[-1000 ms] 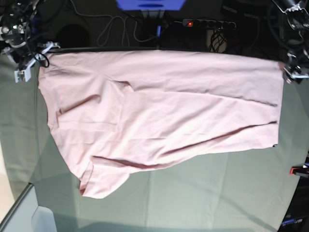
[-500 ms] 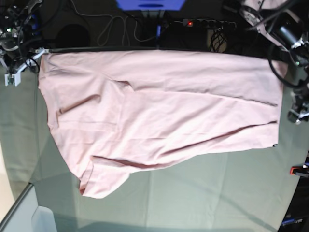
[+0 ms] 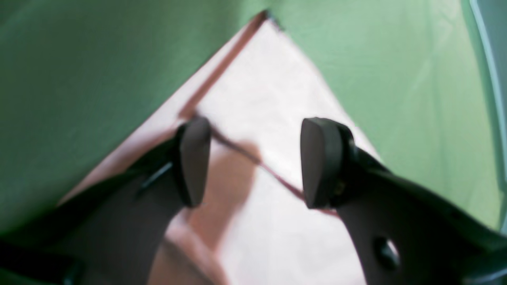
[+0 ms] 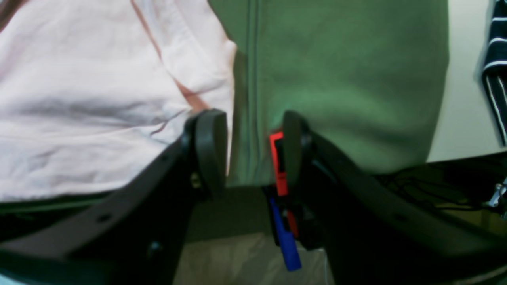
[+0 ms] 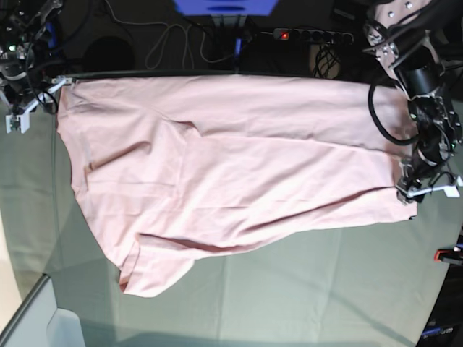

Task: Layout the t-shirt on the table in an organized manner, then fold the t-shirt properly
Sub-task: 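Release the shirt with the left gripper and move it along the shirt edge, then grasp the shirt's side edge with both grippers at mid-body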

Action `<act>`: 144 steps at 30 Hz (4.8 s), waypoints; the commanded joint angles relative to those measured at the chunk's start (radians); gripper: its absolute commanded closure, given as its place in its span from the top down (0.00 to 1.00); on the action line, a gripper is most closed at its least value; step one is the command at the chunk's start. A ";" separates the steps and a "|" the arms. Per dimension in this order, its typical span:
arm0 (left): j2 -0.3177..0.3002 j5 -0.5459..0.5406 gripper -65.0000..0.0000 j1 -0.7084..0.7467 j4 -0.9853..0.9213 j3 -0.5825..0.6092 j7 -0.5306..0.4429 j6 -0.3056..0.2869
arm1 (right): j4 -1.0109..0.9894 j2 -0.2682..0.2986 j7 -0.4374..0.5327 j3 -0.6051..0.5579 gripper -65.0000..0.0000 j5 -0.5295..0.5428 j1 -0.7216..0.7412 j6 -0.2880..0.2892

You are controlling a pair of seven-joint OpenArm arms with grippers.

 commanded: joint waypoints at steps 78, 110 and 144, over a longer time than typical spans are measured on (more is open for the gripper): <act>-0.109 -0.368 0.81 0.301 0.318 -0.011 0.038 0.213 | -0.075 0.073 0.020 0.002 0.57 0.009 0.085 -0.004; -0.201 -0.361 0.81 0.212 0.350 0.130 0.041 0.213 | -0.496 0.212 0.023 -0.251 0.57 0.009 0.546 -0.004; -0.213 -0.134 0.81 0.016 0.149 0.150 0.037 0.066 | -1.326 0.318 0.638 -0.418 0.57 0.007 0.844 -0.244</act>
